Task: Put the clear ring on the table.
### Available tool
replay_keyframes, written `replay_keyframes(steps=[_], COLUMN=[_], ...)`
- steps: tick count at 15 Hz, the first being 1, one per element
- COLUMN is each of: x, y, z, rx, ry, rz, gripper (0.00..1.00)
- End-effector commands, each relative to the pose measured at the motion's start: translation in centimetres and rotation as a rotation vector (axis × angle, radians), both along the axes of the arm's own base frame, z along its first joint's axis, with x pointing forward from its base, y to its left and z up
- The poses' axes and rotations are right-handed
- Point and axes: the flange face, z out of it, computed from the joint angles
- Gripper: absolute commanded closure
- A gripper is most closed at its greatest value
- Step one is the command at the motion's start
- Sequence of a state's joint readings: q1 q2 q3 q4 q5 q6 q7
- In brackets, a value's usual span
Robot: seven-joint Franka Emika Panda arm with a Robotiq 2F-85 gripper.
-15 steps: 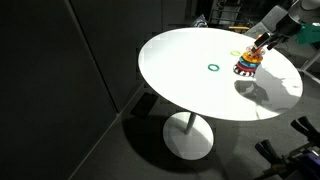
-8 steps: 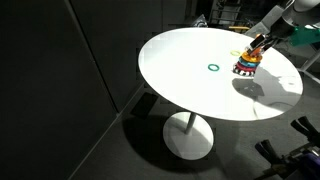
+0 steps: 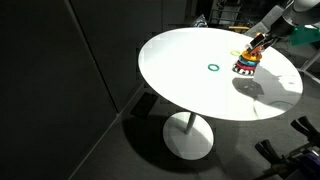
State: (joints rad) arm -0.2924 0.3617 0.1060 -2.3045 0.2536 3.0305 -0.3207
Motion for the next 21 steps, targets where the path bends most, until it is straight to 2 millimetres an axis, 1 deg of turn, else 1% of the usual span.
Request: replay_keyframes(steps=[1, 3, 9, 11, 14, 17, 19, 21], x=[-0.4, -0.6, -1.3, -1.6, -1.9, -2.7, -3.2, -3.9], y=[-0.3, -0.2, 0.2, 0.1, -0.3, -1.8, -3.2, -4.9], z=[1.9, 2.8, 6.6, 8.1, 9.7, 10.6, 10.7, 10.3], rx=[-0.021, -0.030, -0.057, -0.067, -0.079, -0.091, -0.097, -0.103], ry=[-0.043, -0.062, -0.143, -0.173, -0.205, -0.218, -0.214, -0.200], rz=[0.007, 0.007, 0.001, -0.006, -0.018, -0.049, -0.074, -0.103], gripper=[0.31, 0.31, 0.31, 0.31, 0.31, 0.31, 0.31, 0.31])
